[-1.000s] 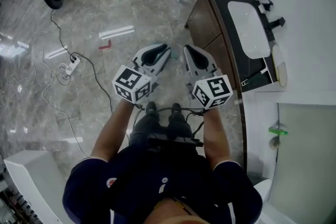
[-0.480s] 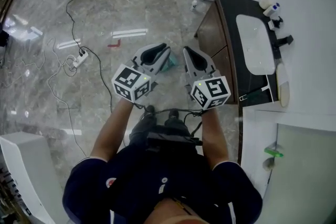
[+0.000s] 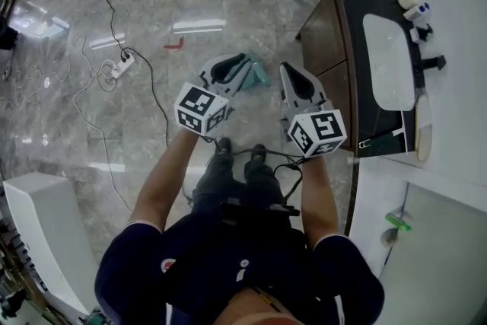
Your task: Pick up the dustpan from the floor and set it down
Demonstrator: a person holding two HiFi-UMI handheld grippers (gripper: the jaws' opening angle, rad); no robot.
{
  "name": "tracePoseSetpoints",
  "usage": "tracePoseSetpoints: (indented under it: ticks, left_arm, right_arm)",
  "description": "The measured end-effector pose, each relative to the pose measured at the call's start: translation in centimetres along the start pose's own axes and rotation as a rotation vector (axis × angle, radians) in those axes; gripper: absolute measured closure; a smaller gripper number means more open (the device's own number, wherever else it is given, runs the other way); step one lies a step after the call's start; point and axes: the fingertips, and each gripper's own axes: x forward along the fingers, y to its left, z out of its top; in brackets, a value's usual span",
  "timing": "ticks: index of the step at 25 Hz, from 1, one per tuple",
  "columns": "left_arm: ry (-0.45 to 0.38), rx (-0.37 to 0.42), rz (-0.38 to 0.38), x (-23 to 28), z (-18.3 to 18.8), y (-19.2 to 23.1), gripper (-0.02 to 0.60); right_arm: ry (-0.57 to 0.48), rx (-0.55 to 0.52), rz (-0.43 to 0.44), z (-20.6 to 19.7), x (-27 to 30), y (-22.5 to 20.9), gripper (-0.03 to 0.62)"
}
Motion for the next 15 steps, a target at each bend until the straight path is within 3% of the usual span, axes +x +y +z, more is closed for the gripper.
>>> tracePoseSetpoints:
  ticks: [5,15]
  left_arm:
    - [0.12,-0.016,0.044,1.6,-8.6,4.0,0.517]
    - [0.293,-0.001,0.016,7.0,-24.0,8.2,0.517]
  right_arm:
    - [0.065,0.025,-0.016,-4.6,2.6,-1.4,0.588]
    - [0.153,0.056,-0.077,-13.9,6.0,-4.2,0.588]
